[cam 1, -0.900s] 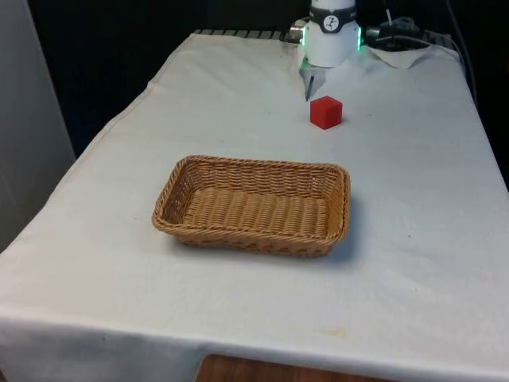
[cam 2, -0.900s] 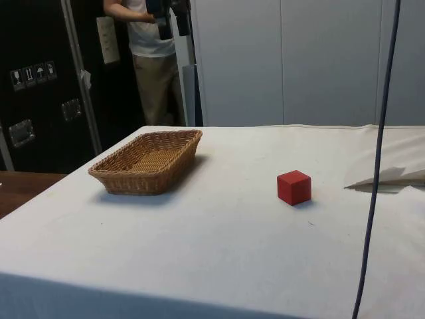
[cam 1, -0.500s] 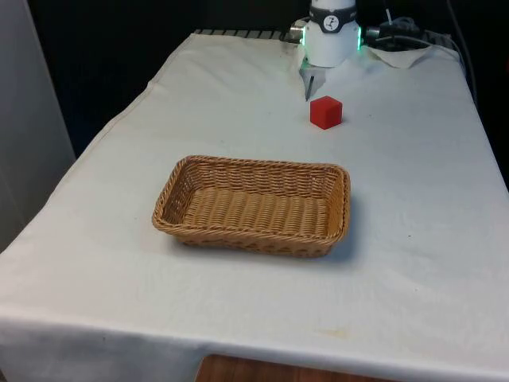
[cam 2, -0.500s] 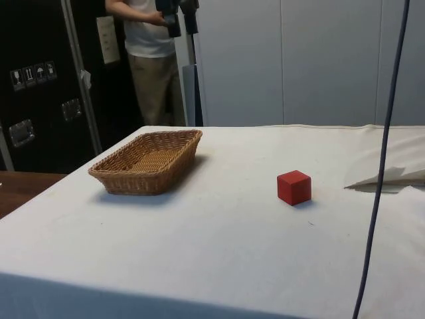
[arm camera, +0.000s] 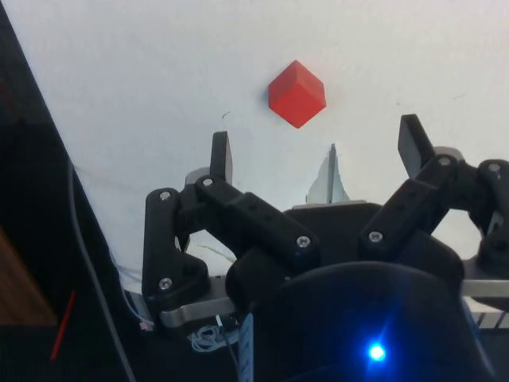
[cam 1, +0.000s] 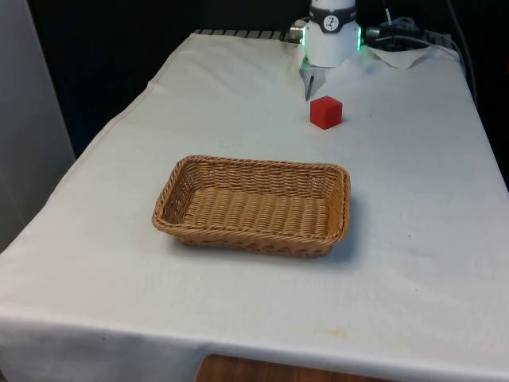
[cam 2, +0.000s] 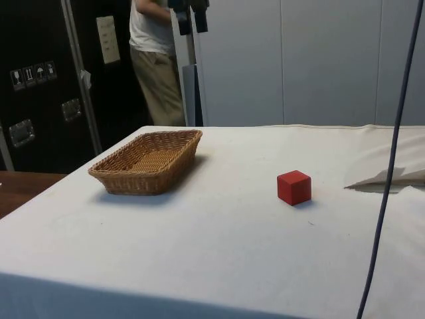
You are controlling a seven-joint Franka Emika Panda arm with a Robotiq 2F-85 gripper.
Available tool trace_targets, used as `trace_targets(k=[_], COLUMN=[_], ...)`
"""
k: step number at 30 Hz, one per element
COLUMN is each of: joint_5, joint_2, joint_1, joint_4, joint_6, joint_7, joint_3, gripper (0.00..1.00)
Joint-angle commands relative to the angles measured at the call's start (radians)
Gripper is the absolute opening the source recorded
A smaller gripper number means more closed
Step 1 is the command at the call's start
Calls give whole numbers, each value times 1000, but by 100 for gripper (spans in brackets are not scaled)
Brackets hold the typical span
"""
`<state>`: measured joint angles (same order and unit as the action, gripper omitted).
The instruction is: Pick up the cube and place it into the basket.
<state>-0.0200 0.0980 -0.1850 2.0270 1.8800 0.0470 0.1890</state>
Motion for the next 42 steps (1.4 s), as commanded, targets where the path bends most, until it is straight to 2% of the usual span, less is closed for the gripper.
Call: trace_targets(k=[1, 2, 6, 10, 11, 12, 19, 20, 27, 29, 30, 39, 40, 42], joint_5=[6, 0, 8, 9, 3, 9, 9, 3, 9, 4, 9, 10, 4, 10], joint_2=[13, 0, 42, 63, 52, 69, 112, 101, 153, 150, 161, 207, 192, 226], joint_1=[0, 0, 0, 0, 0, 0, 0, 0, 0, 0, 0, 1, 0, 1], joint_4=[15, 0, 46, 70, 58, 75, 121, 110, 164, 160, 173, 217, 203, 235], joint_6=[15, 0, 25, 33, 19, 36, 48, 34, 61, 48, 62, 62, 48, 64], joint_7=[-4, 0, -4, -4, 0, -4, -4, 0, -1, 2, 1, 14, 16, 17], joint_3=[-2, 0, -3, -5, -3, -5, -8, -6, -9, -7, -9, -9, -7, -9], gripper=[100, 100, 100, 100, 100, 100, 100, 100, 100, 100, 100, 100, 100, 100])
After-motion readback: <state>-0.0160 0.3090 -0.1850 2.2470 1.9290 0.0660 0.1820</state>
